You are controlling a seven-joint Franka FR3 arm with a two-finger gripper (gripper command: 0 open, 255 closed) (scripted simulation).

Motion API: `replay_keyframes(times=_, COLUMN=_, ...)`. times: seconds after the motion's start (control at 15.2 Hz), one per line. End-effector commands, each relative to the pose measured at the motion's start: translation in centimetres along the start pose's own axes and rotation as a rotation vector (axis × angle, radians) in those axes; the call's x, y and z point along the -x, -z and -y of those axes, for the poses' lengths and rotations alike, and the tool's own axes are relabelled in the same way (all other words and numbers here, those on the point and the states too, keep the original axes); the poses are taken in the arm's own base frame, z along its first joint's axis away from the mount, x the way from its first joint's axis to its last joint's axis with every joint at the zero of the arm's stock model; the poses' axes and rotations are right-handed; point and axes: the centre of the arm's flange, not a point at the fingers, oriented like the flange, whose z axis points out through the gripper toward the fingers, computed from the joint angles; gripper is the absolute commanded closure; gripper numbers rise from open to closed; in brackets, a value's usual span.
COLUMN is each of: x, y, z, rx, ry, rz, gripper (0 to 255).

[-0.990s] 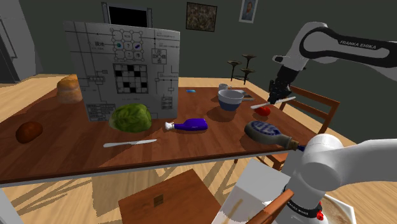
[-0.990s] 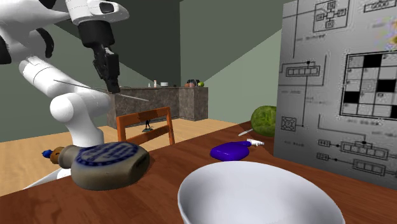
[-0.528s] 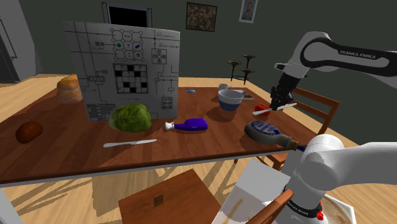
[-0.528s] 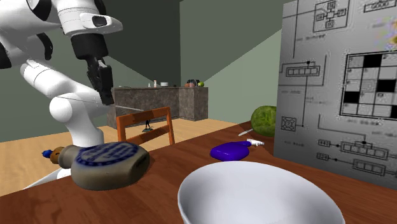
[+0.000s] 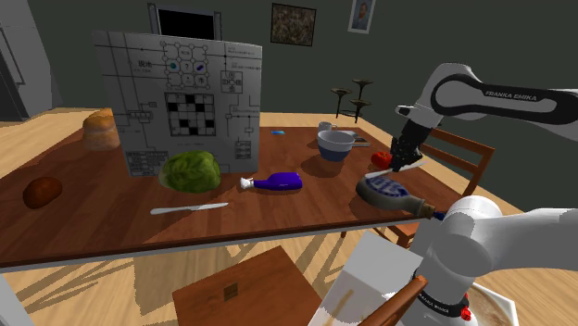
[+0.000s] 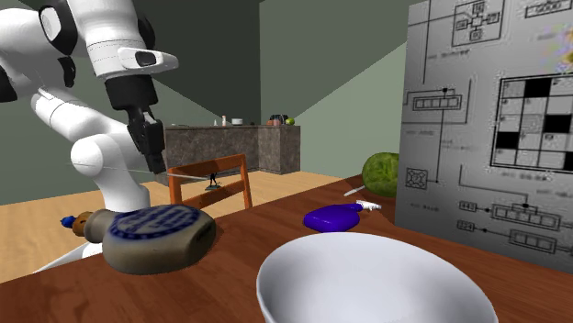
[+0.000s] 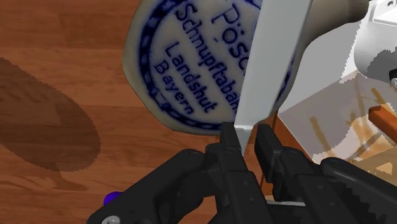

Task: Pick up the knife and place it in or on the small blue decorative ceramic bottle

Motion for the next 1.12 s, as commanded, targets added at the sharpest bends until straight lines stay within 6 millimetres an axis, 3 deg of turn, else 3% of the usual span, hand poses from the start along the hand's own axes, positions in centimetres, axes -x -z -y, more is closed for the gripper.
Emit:
replay_keyframes(times=0.0, x=0.2, y=-0.7, z=0.1, rx=0.000, ry=0.000, rz=0.000, gripper=255)
replay_keyframes(times=0.46, x=0.2, y=-0.7, z=0.1, rx=0.000, ry=0.000, rz=0.000, gripper=255)
replay_keyframes(times=0.53, x=0.2, y=-0.7, z=0.1, rx=0.000, ry=0.000, rz=0.000, gripper=0)
replay_keyframes(times=0.86, x=0.2, y=-0.7, z=0.1, rx=0.000, ry=0.000, rz=0.000, gripper=0)
replay_keyframes(times=1.06, x=0.2, y=3.3, z=0.1, rx=0.000, ry=0.000, rz=0.000, gripper=0)
